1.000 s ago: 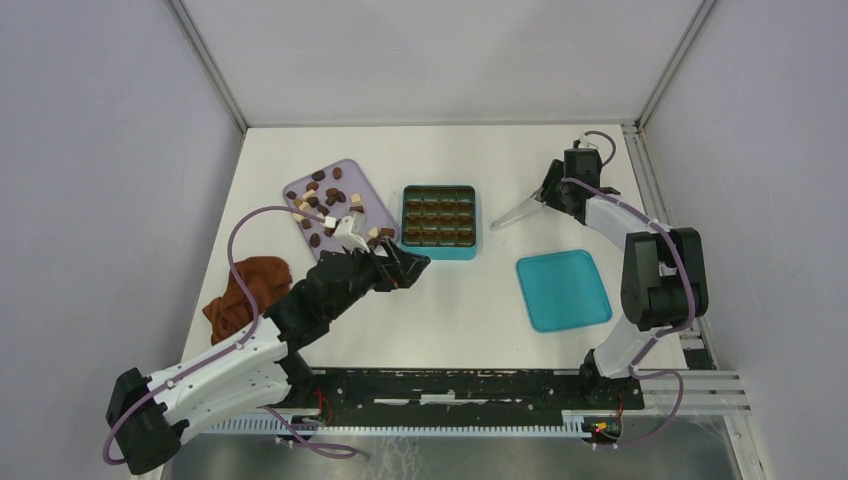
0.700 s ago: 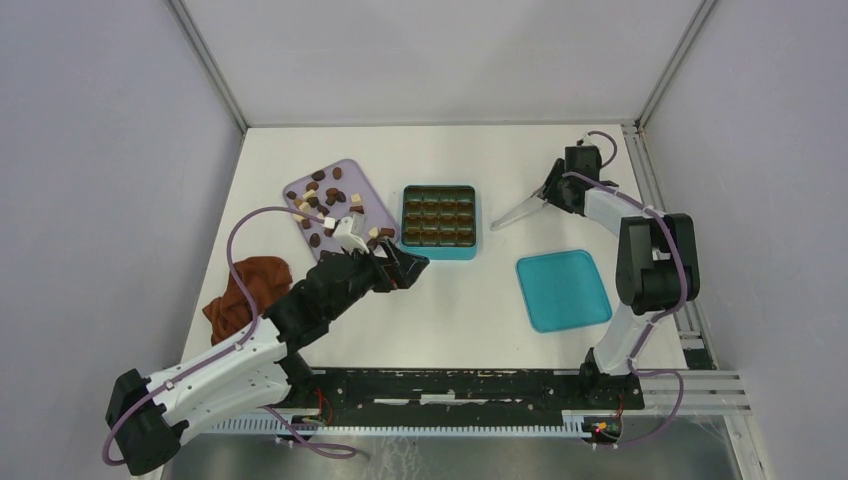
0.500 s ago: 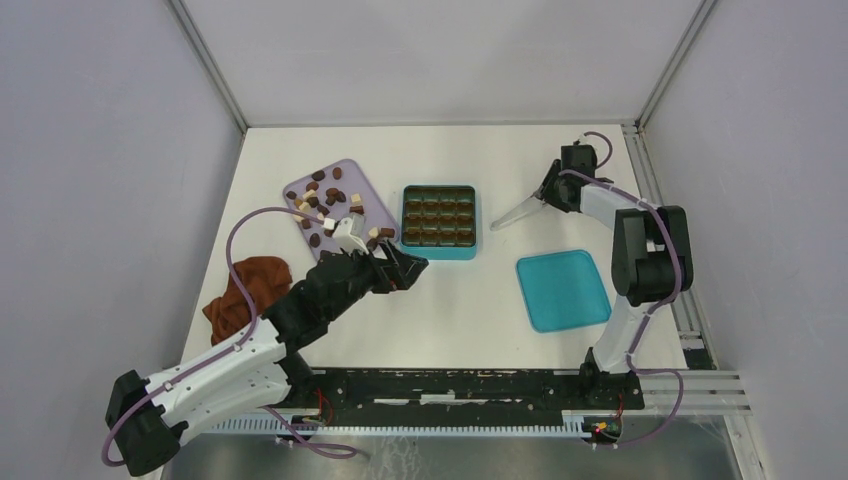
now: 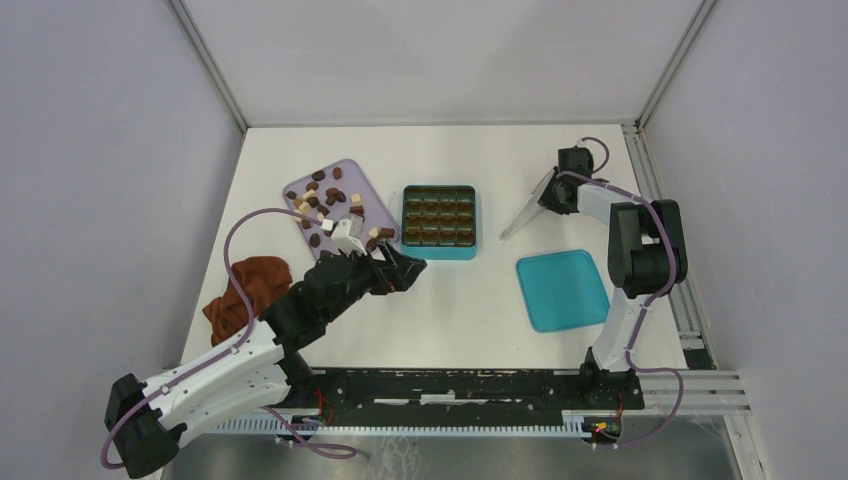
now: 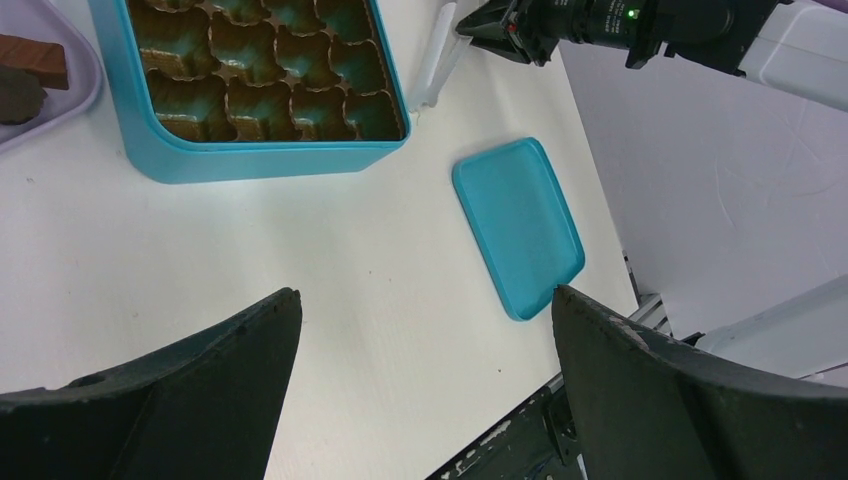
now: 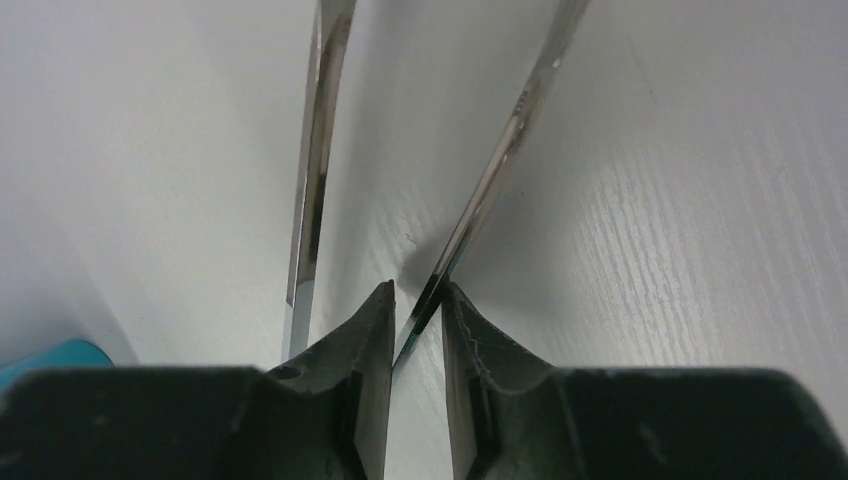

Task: Pack the chocolate
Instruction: Pick up the clamp from the center of the board.

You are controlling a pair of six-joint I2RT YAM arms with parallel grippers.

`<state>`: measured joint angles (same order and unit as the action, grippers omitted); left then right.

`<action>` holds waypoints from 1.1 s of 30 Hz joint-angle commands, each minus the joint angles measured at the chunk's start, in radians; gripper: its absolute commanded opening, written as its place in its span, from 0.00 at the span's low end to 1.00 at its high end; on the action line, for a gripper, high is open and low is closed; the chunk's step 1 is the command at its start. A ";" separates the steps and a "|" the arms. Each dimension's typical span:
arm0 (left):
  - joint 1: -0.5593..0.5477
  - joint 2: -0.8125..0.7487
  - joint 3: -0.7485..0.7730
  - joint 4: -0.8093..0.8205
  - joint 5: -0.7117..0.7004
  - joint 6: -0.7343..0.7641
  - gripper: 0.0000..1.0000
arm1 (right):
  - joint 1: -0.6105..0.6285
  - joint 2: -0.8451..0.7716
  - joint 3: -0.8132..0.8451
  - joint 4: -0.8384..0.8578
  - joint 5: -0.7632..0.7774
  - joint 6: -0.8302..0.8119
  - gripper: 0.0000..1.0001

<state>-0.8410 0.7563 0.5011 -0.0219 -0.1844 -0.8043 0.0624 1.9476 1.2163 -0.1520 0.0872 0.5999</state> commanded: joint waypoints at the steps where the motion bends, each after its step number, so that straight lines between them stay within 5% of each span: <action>1: -0.002 -0.021 0.027 0.002 -0.002 -0.036 0.99 | -0.013 0.007 0.024 0.002 0.006 0.001 0.25; 8: -0.001 -0.034 0.023 0.017 0.044 -0.038 0.99 | -0.056 -0.049 -0.008 0.058 -0.115 -0.009 0.00; 17: -0.001 -0.067 -0.044 0.305 0.251 0.014 0.97 | -0.156 -0.210 -0.103 0.256 -0.541 -0.060 0.00; 24: -0.019 -0.049 -0.084 0.663 0.444 0.029 0.96 | -0.170 -0.492 -0.369 0.756 -1.040 0.066 0.00; 28: -0.090 0.018 -0.047 0.750 0.435 0.140 0.98 | -0.157 -0.632 -0.509 1.114 -1.184 0.295 0.00; 33: -0.249 0.116 0.030 0.774 0.280 0.421 1.00 | -0.088 -0.795 -0.557 1.068 -1.207 0.187 0.00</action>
<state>-0.9958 0.8162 0.4446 0.6365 0.1871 -0.6556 -0.0731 1.2625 0.6781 0.7635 -1.0088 0.8013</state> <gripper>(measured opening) 0.994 0.021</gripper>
